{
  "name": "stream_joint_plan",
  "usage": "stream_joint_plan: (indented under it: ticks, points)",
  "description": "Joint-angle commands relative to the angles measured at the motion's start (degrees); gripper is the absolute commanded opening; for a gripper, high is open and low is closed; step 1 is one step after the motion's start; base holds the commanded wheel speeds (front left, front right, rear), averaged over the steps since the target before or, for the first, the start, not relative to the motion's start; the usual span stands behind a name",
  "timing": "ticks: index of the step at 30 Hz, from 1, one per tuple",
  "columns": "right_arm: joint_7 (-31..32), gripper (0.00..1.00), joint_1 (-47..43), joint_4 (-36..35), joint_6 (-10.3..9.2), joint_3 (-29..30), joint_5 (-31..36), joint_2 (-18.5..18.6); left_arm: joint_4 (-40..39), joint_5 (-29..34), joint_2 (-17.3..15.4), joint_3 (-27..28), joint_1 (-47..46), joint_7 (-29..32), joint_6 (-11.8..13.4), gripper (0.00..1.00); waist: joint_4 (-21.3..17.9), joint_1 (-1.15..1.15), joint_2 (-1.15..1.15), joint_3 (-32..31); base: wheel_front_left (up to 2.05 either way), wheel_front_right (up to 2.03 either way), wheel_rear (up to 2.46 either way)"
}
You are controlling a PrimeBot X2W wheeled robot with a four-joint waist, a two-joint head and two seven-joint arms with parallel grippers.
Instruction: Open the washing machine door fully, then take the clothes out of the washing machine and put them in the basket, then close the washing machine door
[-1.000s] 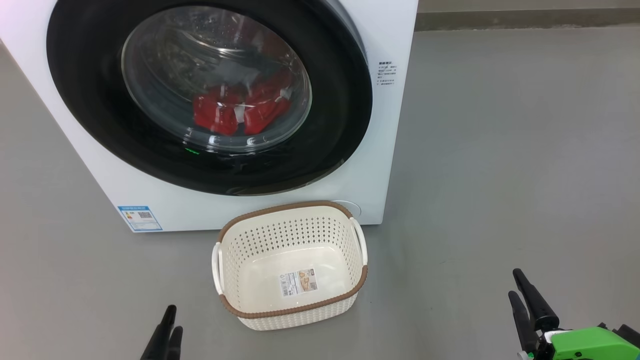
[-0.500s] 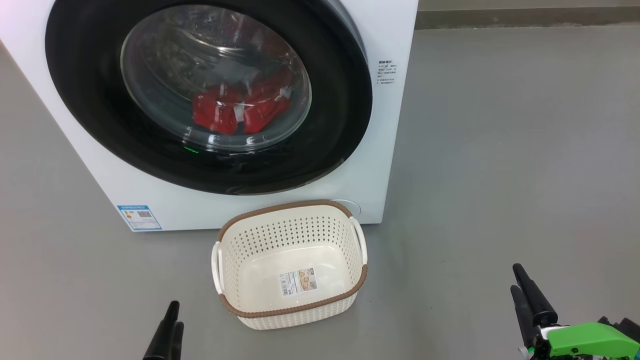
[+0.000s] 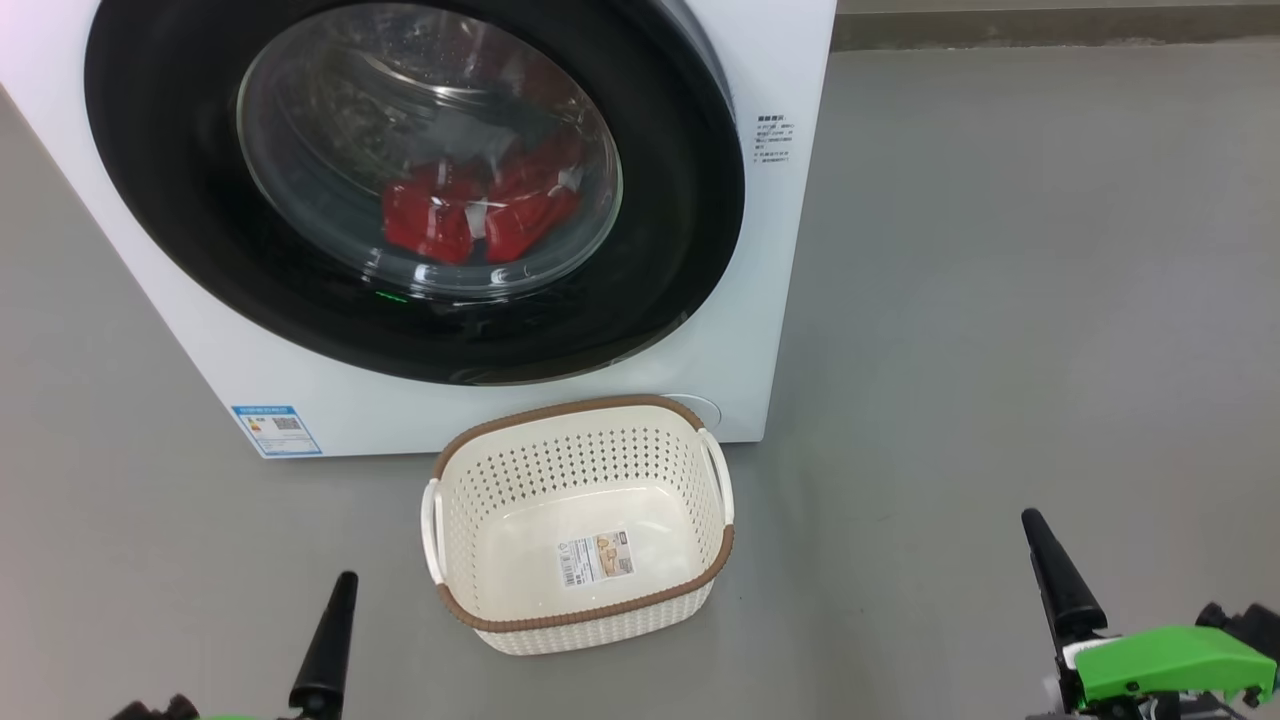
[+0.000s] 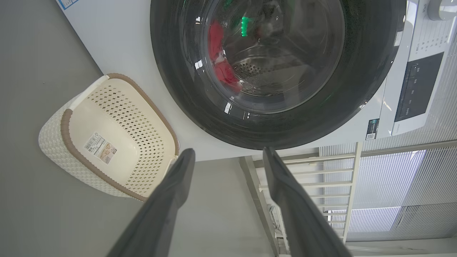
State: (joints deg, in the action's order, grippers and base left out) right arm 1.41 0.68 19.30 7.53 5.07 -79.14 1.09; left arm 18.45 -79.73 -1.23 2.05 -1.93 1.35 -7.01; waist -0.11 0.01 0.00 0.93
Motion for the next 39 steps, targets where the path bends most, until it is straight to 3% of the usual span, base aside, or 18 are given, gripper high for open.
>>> stream_joint_plan:
  ticks: [1,18,39]
  points:
    - [-0.8,1.00,3.5,-1.8,-0.01,-0.3,2.3,0.9,-2.1,2.3,-0.8,0.6,-3.0,-0.6,-0.2,1.00,0.0,-0.01,0.00,0.1,0.00,0.00,0.00]
    - [-3.6,1.00,5.2,-2.5,-0.02,-1.9,18.4,1.5,-5.0,17.0,-0.9,0.2,-4.6,-3.5,-0.2,1.00,-0.2,-0.01,0.00,0.4,0.00,0.00,0.00]
    - [-7.0,1.00,6.7,-3.2,-0.02,-2.9,32.1,1.7,-6.4,31.5,-1.1,-0.8,-6.2,-6.9,0.3,1.00,-0.3,-0.01,0.00,0.1,0.00,0.00,0.00]
